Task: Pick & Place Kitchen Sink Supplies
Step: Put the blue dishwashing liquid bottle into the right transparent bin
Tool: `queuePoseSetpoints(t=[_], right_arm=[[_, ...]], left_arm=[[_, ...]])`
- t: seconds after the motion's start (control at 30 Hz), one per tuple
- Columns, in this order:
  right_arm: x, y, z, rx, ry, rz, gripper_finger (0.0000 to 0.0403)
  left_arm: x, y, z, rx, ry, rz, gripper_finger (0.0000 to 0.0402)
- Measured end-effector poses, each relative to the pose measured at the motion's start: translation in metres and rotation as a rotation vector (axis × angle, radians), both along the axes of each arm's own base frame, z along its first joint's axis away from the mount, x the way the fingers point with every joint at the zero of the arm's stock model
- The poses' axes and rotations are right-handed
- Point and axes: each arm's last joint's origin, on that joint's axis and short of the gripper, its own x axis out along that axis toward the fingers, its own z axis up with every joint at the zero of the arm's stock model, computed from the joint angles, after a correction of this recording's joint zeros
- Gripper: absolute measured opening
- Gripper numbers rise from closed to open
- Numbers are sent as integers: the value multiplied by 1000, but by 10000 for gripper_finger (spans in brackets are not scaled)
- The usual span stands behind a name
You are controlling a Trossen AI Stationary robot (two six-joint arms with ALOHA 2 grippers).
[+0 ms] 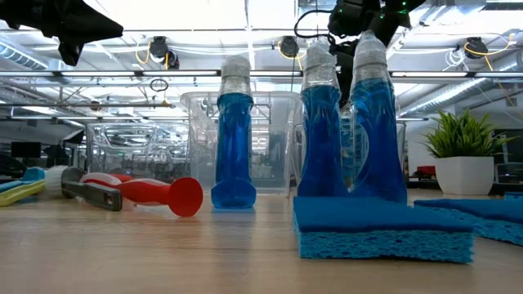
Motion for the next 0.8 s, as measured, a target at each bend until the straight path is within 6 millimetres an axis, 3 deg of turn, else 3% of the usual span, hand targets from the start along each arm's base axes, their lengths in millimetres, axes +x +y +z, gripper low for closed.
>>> queuePoseSetpoints(t=[0.2,0.47,0.8], right_arm=[[0,0,-1,-33,26,55,124],[-3,2,-28,-13,48,48,123],[-4,3,-32,-10,55,51,140]], left_arm=[[0,0,0,17,6,-1,33],[0,0,0,26,9,-2,33],[0,0,0,26,9,-2,33]])
